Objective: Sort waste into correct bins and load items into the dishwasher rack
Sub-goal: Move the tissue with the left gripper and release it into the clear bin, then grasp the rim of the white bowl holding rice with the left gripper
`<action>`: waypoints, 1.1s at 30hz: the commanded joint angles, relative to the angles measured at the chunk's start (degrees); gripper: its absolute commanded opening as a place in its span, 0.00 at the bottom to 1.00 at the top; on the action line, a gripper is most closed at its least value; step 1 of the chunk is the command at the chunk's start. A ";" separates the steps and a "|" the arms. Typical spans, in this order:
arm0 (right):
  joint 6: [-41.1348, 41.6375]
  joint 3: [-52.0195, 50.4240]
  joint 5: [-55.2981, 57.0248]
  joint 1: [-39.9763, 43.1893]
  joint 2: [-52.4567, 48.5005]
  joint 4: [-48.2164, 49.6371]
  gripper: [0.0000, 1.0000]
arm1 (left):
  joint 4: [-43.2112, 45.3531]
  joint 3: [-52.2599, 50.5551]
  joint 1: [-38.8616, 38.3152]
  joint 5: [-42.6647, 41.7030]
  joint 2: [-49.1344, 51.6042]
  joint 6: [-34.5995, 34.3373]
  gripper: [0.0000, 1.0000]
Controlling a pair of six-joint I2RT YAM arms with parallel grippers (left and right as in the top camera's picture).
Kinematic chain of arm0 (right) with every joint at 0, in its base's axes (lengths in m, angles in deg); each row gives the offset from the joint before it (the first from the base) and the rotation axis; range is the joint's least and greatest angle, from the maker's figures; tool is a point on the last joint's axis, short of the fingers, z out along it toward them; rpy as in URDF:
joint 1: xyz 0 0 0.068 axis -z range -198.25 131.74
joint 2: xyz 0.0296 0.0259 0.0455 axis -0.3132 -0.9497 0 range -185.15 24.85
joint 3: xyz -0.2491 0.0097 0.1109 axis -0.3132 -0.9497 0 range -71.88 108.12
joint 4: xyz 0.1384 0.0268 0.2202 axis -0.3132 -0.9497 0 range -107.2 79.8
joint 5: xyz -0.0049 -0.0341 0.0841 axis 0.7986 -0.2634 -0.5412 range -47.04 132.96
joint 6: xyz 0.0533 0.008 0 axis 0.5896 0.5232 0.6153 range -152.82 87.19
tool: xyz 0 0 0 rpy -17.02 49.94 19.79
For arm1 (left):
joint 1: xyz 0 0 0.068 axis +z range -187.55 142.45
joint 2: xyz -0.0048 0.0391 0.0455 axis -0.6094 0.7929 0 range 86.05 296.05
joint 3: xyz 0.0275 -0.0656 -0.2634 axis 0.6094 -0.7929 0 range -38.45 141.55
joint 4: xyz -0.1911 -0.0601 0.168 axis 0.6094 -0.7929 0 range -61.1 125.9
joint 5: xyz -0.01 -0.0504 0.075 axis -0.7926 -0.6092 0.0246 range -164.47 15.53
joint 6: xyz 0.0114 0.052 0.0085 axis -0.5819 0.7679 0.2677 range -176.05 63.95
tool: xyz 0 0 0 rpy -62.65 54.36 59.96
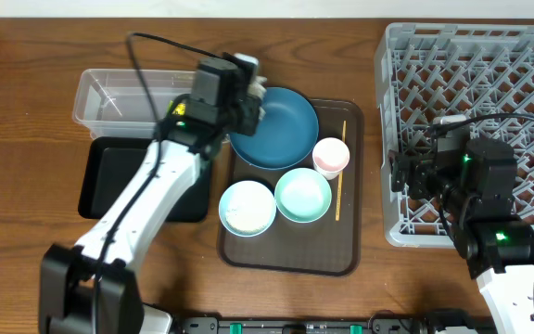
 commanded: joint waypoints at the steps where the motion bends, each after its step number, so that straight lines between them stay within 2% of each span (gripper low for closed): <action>1: 0.61 1.22 -0.17 -0.72 -0.28 0.02 0.99 | -0.48 0.39 3.17 6.69 -0.59 -0.72 0.07; 9: 0.63 1.22 -0.17 -0.72 -0.28 0.07 0.99 | -1.42 0.33 10.75 6.86 -0.13 -0.96 0.07; 12: 0.63 1.22 -0.20 -0.72 -0.28 0.20 0.99 | -1.44 0.33 12.59 6.84 -0.13 -1.86 0.10; 15: 0.61 1.22 -0.20 -0.72 -0.28 0.20 0.99 | -1.77 0.33 13.25 6.84 -0.13 -2.05 0.17; 17: 0.61 1.22 -0.20 -0.72 -0.28 0.20 0.99 | -2.12 0.33 13.25 6.84 -0.13 -2.03 0.35; 24: 0.61 1.22 -0.17 -0.72 -0.28 0.17 0.99 | -6.45 0.33 13.18 6.45 -0.15 -3.76 0.36; 30: 0.61 1.22 -0.17 -0.72 -0.28 0.17 0.99 | -16.74 0.33 12.61 -6.93 -0.17 -6.84 0.36; 33: 0.61 1.22 -0.17 -0.72 -0.28 0.17 0.99 | -23.17 0.33 10.45 -7.10 -0.17 -7.89 0.37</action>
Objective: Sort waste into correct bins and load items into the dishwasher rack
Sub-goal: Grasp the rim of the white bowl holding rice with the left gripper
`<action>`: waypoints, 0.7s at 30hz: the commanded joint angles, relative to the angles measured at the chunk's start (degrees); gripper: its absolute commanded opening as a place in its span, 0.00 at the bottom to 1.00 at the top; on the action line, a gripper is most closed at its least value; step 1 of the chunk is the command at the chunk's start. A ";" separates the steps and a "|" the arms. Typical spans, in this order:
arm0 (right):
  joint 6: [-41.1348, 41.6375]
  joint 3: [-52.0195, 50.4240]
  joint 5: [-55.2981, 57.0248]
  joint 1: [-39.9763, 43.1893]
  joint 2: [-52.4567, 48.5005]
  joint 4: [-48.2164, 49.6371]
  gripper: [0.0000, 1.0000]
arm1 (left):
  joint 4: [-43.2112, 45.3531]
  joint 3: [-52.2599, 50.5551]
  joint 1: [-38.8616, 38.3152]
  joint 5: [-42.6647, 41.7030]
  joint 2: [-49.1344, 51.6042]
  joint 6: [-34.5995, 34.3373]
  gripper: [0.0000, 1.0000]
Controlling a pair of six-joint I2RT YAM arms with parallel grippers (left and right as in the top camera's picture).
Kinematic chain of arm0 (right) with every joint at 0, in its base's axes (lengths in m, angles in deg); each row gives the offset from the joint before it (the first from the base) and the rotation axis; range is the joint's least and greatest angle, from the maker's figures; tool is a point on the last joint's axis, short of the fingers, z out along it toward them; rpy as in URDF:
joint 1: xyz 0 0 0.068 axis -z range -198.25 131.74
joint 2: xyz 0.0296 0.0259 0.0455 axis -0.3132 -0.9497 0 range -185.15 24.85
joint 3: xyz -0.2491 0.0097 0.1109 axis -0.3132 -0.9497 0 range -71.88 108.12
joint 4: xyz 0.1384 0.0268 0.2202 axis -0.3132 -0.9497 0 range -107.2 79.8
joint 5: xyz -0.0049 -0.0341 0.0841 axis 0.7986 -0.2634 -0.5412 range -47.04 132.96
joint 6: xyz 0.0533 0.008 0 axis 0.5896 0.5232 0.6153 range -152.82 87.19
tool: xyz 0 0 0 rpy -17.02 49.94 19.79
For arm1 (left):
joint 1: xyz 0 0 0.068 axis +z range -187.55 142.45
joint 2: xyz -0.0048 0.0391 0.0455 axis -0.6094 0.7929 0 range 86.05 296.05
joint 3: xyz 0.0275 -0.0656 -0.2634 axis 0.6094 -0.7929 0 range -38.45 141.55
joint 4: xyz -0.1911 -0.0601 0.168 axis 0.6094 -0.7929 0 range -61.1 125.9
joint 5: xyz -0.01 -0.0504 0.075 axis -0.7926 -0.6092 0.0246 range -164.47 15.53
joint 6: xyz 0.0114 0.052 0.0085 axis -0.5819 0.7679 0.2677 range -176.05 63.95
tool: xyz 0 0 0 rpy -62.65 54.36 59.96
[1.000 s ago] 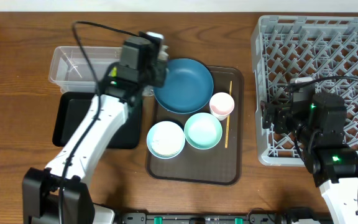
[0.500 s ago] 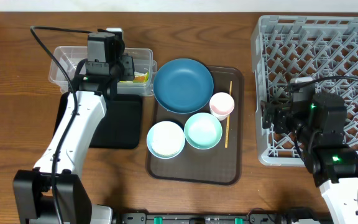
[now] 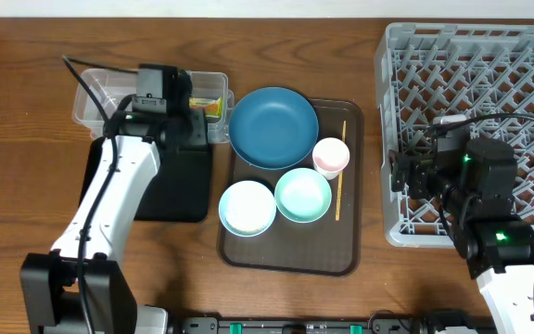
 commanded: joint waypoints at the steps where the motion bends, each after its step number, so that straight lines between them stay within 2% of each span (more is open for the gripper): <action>1: 0.61 1.20 -0.15 -0.72 -0.28 0.09 0.99 | -5.01 0.33 -2.82 -4.44 0.37 -2.27 0.38; 9: 0.63 1.20 0.44 -0.72 -0.28 0.09 0.99 | -16.52 -0.13 -12.46 -3.41 0.37 -2.29 0.46; 12: 0.63 1.20 0.44 -0.72 -0.28 0.09 0.99 | -19.21 -0.81 -15.91 -3.39 0.37 -2.78 0.54; 21: 0.63 1.20 0.44 -0.72 -0.28 0.09 0.99 | -18.97 -3.76 -25.49 -3.39 0.42 -5.97 0.56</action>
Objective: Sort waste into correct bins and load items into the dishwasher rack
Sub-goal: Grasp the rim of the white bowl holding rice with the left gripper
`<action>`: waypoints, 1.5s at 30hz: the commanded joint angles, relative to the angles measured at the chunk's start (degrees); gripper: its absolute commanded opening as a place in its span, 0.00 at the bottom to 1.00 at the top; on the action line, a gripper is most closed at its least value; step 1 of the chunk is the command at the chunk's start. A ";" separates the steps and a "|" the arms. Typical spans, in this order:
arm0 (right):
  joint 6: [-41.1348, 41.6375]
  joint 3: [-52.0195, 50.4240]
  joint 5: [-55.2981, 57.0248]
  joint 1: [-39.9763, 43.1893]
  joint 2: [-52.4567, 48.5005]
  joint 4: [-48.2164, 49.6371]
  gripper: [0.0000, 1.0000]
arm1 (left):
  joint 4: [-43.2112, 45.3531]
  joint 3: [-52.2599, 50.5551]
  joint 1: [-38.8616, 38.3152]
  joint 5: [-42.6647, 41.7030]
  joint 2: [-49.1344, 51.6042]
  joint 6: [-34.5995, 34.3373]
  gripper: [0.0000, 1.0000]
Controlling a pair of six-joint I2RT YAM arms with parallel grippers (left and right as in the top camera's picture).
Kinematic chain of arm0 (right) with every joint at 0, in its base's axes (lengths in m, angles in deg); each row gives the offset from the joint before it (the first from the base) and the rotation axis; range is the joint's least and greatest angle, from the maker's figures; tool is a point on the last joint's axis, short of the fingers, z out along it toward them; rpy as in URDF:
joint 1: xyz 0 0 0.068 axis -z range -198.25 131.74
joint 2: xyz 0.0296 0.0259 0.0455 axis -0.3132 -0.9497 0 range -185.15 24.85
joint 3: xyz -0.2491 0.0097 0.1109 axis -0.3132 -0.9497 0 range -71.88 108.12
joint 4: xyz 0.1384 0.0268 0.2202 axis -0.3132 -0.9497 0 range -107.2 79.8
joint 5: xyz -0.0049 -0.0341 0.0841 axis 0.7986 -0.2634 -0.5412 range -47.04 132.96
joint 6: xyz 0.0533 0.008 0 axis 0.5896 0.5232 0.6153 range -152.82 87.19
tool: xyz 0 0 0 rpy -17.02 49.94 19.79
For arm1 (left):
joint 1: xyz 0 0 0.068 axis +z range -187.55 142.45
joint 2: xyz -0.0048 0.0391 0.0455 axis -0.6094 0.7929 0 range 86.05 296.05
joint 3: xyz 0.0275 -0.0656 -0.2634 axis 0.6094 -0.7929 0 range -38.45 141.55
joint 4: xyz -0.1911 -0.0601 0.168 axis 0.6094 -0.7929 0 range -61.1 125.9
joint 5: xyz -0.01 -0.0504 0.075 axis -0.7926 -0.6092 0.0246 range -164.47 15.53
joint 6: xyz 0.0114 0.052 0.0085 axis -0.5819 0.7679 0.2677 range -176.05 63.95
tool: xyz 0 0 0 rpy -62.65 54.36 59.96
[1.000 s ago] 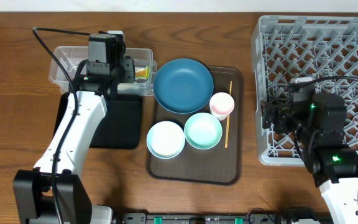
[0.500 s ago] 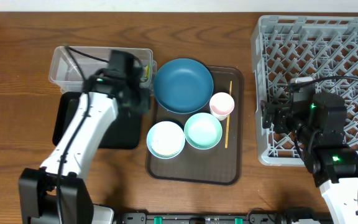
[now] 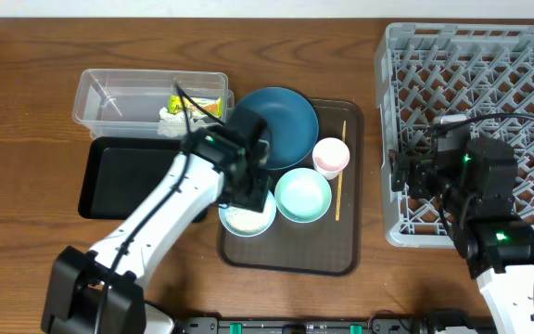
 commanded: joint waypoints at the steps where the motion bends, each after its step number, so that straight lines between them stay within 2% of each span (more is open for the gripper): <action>1: 0.63 1.14 0.39 -0.72 -0.28 0.09 0.99 | 0.92 -2.60 -3.28 -0.24 0.42 -1.29 0.56; 8: 0.63 1.14 0.39 -0.72 -0.28 0.09 0.99 | 4.87 -8.63 -8.70 0.31 0.42 -1.29 0.56; 11: 0.66 1.14 0.37 -0.74 -0.28 0.07 0.99 | 7.39 -10.88 -9.92 4.15 0.42 -1.29 0.56; 14: 0.66 1.14 0.37 -0.74 -0.28 0.07 0.99 | 9.99 -13.00 -10.54 8.11 0.42 -1.27 0.56; 21: 0.66 1.14 0.37 -0.74 -0.28 0.07 0.99 | 16.74 -17.27 -10.64 8.37 0.42 -1.25 0.55; 23: 0.66 1.14 0.37 -0.74 -0.28 0.07 0.99 | 17.29 -17.66 -10.64 8.81 0.42 -1.25 0.49; 26: 0.66 1.14 0.37 -0.74 -0.28 0.07 0.99 | 17.29 -17.66 -10.64 9.68 0.42 -1.27 0.35; 30: 0.66 1.14 0.37 -0.74 -0.28 0.07 0.99 | 17.29 -17.66 -10.62 10.08 0.42 -1.25 0.27; 38: 0.66 1.14 0.37 -0.74 -0.28 0.04 0.99 | 18.32 -17.40 -10.62 10.08 0.39 -1.27 0.19; 41: 0.66 1.14 0.37 -0.74 -0.28 0.02 0.99 | 18.32 -16.90 -10.62 10.14 0.39 -1.27 0.06; 45: 0.66 1.14 0.37 -0.74 -0.28 0.02 0.99 | 18.12 -15.78 -10.62 11.52 0.39 -1.27 0.06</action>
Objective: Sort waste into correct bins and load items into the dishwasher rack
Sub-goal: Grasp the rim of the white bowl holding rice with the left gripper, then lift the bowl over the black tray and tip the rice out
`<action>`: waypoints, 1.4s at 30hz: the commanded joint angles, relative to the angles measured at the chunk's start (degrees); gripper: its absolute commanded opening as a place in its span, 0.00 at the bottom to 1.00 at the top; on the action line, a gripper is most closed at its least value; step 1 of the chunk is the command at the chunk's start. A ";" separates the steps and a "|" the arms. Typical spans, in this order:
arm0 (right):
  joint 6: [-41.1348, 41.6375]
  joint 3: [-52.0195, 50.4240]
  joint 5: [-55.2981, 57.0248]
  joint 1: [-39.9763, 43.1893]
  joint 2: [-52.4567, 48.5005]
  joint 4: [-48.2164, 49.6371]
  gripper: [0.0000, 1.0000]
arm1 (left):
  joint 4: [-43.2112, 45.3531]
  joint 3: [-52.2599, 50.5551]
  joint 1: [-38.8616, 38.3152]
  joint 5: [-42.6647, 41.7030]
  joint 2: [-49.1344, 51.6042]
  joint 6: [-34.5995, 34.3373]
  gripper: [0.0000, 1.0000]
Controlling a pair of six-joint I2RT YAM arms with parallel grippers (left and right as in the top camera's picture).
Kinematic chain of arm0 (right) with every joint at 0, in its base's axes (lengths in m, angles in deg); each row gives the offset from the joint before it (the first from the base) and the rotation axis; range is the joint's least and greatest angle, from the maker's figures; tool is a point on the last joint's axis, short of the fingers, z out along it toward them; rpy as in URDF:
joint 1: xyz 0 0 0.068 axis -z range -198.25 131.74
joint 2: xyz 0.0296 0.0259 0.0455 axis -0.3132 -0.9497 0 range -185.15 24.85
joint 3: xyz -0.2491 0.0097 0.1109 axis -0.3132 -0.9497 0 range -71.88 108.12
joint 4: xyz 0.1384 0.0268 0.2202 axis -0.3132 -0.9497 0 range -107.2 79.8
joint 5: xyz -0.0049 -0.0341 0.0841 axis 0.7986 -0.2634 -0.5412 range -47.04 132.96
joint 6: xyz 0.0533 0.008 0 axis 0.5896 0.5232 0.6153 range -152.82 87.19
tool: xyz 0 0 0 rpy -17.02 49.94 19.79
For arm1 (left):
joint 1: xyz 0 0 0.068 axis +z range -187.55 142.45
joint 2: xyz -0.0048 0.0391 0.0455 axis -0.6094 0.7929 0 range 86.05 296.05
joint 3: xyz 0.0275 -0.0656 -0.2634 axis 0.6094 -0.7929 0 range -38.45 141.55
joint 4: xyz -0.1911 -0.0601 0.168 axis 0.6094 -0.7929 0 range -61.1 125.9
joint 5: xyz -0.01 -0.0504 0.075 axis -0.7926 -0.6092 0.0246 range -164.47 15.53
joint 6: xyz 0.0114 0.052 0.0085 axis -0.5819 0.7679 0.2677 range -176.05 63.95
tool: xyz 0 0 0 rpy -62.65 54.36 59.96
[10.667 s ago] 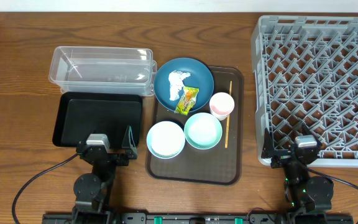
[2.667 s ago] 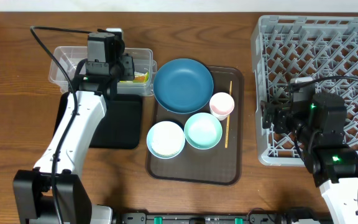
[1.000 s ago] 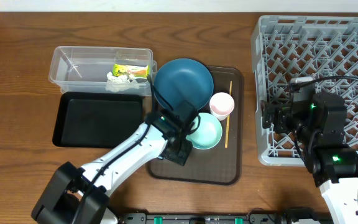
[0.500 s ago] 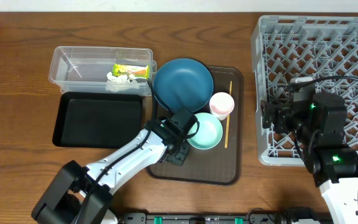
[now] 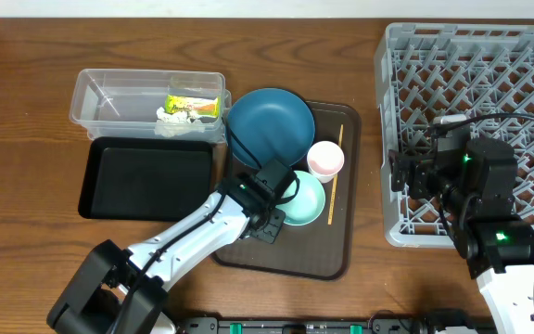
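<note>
My left arm reaches from the lower left onto the brown tray (image 5: 290,264). Its gripper (image 5: 273,206) sits low over the spot left of the mint bowl (image 5: 310,200), and its fingers are hidden under the wrist. The white bowl is hidden beneath it. A blue plate (image 5: 269,125), a pink cup (image 5: 325,158) and a chopstick (image 5: 334,176) also lie on the tray. The clear bin (image 5: 109,93) holds a yellow-green wrapper (image 5: 196,102) and crumpled white paper (image 5: 170,116). My right gripper (image 5: 400,176) rests at the left edge of the grey dishwasher rack (image 5: 489,65).
A black tray (image 5: 146,178) lies below the clear bin, left of the brown tray. The rack fills the right side of the table, with the right arm's body (image 5: 494,232) and cables in front of it.
My left gripper has moved down and right on the tray and now covers the white bowl. The tray with its dishes sits slightly further left. The right arm has not moved.
My left gripper was at the blue plate's left rim, beside the clear bin. Then it was over the bin, where a wrapper showed. Then it stood over the white bowl, with wrapper and white paper lying in the bin. Now it sits lower, hiding the bowl.
</note>
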 commanded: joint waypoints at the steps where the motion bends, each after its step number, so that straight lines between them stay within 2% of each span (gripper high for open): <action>1: 0.63 1.14 0.35 -0.74 -0.28 0.07 0.99 | -1.07 1.09 0.35 2.34 0.33 -0.59 0.06; 6: 0.63 1.14 0.35 -0.74 -0.28 0.09 0.99 | -2.58 4.20 0.35 2.45 0.33 -0.59 0.06; 14: 0.63 1.14 0.37 -0.72 -0.28 0.15 0.99 | -10.16 12.04 1.73 4.76 -0.24 -0.59 0.06; 19: 0.61 1.14 0.39 -0.72 -0.28 0.15 0.99 | -10.95 13.31 6.71 4.74 -3.52 -0.59 0.06; 22: 0.61 1.14 0.39 -0.72 -0.28 0.15 0.99 | -11.06 13.31 12.22 4.02 -6.29 -1.27 0.06; 26: 0.61 1.14 0.37 -0.72 -0.28 0.15 0.99 | -10.51 13.31 23.12 -5.64 -9.14 -0.52 0.06; 30: 0.61 1.14 0.37 -0.72 -0.28 0.15 0.99 | -8.20 12.79 33.48 -19.39 -8.94 4.17 0.06; 35: 0.61 1.14 0.37 -0.72 -0.28 0.13 0.99 | -4.00 10.78 45.99 -36.39 -7.43 6.54 0.06; 42: 0.63 1.14 0.37 -0.72 -0.28 0.13 0.99 | -2.91 8.52 58.51 -57.18 -1.79 10.82 0.06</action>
